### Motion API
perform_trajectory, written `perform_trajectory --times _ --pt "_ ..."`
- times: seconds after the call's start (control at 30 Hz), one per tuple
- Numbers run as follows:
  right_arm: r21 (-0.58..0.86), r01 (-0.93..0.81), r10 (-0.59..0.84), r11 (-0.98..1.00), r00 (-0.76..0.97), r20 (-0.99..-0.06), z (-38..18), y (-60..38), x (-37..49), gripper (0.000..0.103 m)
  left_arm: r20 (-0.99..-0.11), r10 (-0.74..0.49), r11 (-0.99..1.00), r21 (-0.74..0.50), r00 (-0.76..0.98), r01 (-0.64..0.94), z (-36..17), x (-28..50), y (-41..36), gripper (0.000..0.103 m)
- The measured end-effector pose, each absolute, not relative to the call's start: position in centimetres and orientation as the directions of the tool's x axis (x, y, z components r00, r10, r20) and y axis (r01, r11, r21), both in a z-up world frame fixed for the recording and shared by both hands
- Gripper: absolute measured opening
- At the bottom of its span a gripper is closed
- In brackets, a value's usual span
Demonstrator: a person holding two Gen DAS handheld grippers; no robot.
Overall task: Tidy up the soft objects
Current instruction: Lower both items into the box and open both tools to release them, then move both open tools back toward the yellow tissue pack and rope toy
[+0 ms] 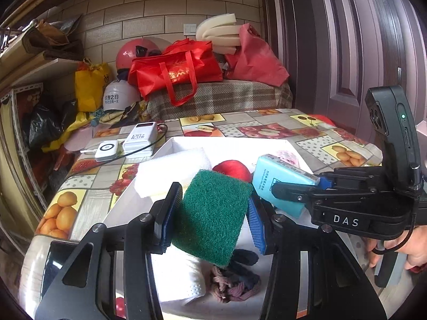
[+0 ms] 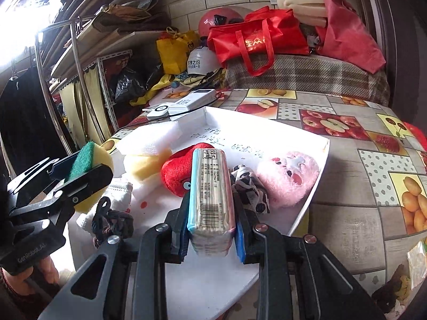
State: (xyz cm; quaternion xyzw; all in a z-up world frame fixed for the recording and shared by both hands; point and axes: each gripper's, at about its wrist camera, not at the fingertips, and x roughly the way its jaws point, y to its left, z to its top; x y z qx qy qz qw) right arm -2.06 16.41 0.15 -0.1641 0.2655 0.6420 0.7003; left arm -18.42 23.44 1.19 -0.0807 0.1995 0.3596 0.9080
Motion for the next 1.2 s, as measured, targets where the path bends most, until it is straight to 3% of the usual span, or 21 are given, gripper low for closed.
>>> perform_trajectory --times 0.23,0.37,0.43,0.5,0.53,0.6,0.77,0.97,1.2 --pt "0.165 -0.974 0.817 0.152 0.031 -0.576 0.1 16.3 -1.0 0.027 -0.489 0.634 0.682 -0.011 0.599 -0.731 0.7 -14.7 25.0 0.047" --pt "0.172 -0.974 0.827 0.145 0.024 -0.562 0.3 16.0 -0.9 0.028 -0.461 0.661 0.657 -0.026 0.592 -0.753 0.8 -15.6 24.8 0.054" --pt "0.162 -0.976 0.832 0.148 0.035 -0.554 0.5 15.8 -1.1 0.039 -0.438 0.695 0.622 -0.030 0.569 -0.783 1.0 -16.2 24.7 0.061" --pt "0.156 -0.974 0.839 0.165 0.056 -0.541 0.7 15.6 -1.0 0.075 -0.402 0.732 0.579 -0.059 0.551 -0.813 1.3 -17.4 24.6 0.075" --pt "0.159 -0.971 0.844 0.180 0.069 -0.532 0.7 15.3 -0.9 0.083 -0.384 0.750 0.555 -0.078 0.539 -0.828 1.4 -18.1 24.6 0.083" --pt "0.185 -0.964 0.852 0.193 0.072 -0.519 0.9 15.2 -0.3 0.090 -0.362 0.780 0.511 -0.103 0.511 -0.853 1.5 -19.0 24.6 0.102" --pt "0.183 -0.962 0.858 0.203 0.085 -0.507 1.0 14.9 -0.3 0.102 -0.308 0.812 0.490 -0.105 0.497 -0.866 1.9 -19.9 23.8 0.103" --pt "0.119 -0.979 0.878 0.166 0.092 -0.469 1.6 14.1 -1.9 0.102 -0.287 0.828 0.474 -0.099 0.482 -0.875 2.0 -20.3 23.2 0.103" --pt "0.044 -0.999 0.866 -0.026 -0.044 -0.499 1.3 14.2 -5.6 0.102 -0.290 0.831 0.450 -0.151 0.474 -0.880 2.0 -21.4 23.3 0.103"
